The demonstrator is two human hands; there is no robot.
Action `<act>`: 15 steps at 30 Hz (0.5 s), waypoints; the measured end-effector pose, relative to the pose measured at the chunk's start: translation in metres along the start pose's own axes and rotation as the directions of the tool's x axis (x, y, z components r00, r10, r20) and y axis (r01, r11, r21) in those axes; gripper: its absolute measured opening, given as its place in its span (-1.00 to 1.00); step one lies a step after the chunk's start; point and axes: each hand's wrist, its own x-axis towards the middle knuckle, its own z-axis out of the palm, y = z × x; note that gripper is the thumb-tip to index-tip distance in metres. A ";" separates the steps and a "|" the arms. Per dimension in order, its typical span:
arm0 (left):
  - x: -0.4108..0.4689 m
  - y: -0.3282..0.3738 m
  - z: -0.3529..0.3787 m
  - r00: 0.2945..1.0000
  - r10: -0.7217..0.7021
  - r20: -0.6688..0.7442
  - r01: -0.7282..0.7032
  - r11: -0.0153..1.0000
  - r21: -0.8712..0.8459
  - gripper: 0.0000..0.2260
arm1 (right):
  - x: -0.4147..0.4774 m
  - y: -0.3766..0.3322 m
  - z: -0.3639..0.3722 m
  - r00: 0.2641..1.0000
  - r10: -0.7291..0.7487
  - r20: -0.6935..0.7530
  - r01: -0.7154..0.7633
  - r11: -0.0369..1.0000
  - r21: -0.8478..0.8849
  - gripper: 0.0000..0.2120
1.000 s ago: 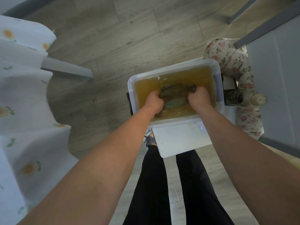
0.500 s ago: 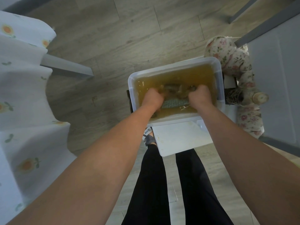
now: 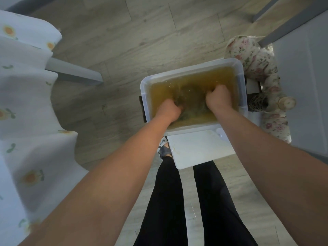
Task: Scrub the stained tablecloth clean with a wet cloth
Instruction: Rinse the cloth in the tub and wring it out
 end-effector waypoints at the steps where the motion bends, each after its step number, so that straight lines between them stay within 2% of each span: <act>1: 0.001 0.000 -0.001 0.999 -0.038 -0.015 0.038 0.998 0.058 -0.86 | 0.001 0.000 0.000 1.000 0.021 -0.013 -0.021 0.998 -0.051 -0.86; 3: 0.003 0.001 -0.003 0.995 -0.066 -0.076 0.078 0.984 0.157 -0.91 | 0.000 -0.005 -0.003 0.999 0.032 -0.030 -0.035 0.993 -0.108 -0.87; 5: 0.003 0.003 -0.004 0.991 -0.093 -0.091 0.105 0.985 0.136 -0.92 | -0.003 -0.011 -0.009 0.999 0.042 -0.007 -0.043 0.993 -0.110 -0.83; 6: 0.003 0.004 -0.003 0.990 -0.126 -0.068 0.130 0.990 0.058 -0.93 | -0.007 -0.015 -0.012 0.999 0.048 0.012 -0.047 0.995 -0.088 -0.80; 8: 0.001 0.005 -0.005 0.976 -0.215 0.021 0.213 0.945 -0.248 -0.91 | -0.022 -0.021 -0.020 0.998 0.038 0.054 -0.039 0.999 0.022 -0.73; 11: -0.004 0.003 -0.003 0.942 -0.287 0.177 0.328 0.661 -0.675 -0.72 | -0.060 -0.029 -0.025 0.995 -0.071 0.077 0.058 0.986 0.157 -0.74; 13: -0.007 0.001 0.002 0.944 -0.252 0.214 0.319 0.525 -0.789 -0.67 | -0.087 -0.038 -0.025 0.986 -0.158 0.047 0.145 0.968 0.206 -0.76; 15: -0.019 0.007 0.003 0.966 -0.118 0.230 0.258 0.513 -0.819 -0.67 | -0.115 -0.050 -0.025 0.977 -0.213 0.028 0.196 0.935 0.296 -0.78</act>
